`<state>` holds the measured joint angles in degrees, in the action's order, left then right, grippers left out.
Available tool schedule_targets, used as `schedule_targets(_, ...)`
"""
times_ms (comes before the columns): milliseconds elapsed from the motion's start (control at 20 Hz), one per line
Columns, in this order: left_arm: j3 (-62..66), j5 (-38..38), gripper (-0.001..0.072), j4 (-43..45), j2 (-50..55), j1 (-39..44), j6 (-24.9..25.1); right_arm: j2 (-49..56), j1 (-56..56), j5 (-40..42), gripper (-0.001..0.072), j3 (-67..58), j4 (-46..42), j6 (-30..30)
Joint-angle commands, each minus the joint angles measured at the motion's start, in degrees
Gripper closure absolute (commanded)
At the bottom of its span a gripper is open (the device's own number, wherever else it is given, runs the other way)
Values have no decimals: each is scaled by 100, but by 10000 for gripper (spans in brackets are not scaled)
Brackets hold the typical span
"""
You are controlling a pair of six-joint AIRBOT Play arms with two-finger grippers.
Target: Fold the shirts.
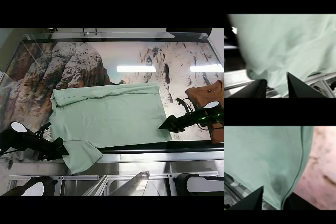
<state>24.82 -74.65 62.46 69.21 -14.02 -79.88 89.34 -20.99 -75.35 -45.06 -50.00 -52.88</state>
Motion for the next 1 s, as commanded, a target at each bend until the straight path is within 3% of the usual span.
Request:
schedule_targets(0, 48, 466, 414, -107, 208, 125, 140, -4, -4, -55, 351, -7, 31, 0)
schedule_targets(50, 98, 457, 429, -107, 208, 125, 138, -4, -4, -98, 351, -7, 28, 0)
schedule_targets(100, 151, 391, 582, -105, 210, 125, 140, -4, -7, -164, 351, -9, 28, 4)
schedule_targets(150, 195, 293, 684, -101, 208, 125, 146, -4, -11, -232, 351, -9, 26, 22)
schedule_targets(550, 236, 31, 684, -55, 210, 125, 297, -4, -350, -710, 354, 120, -260, 33)
schedule_targets(600, 236, 26, 684, -57, 210, 125, 297, -4, -413, -752, 381, 160, -175, 37)
schedule_targets(700, 236, -2, 684, -59, 210, 125, 297, -11, -413, -780, 699, 229, 55, 50)
schedule_targets(950, 1060, -1250, 684, -57, 31, 125, 391, -129, -505, -981, 701, -249, 330, -105)
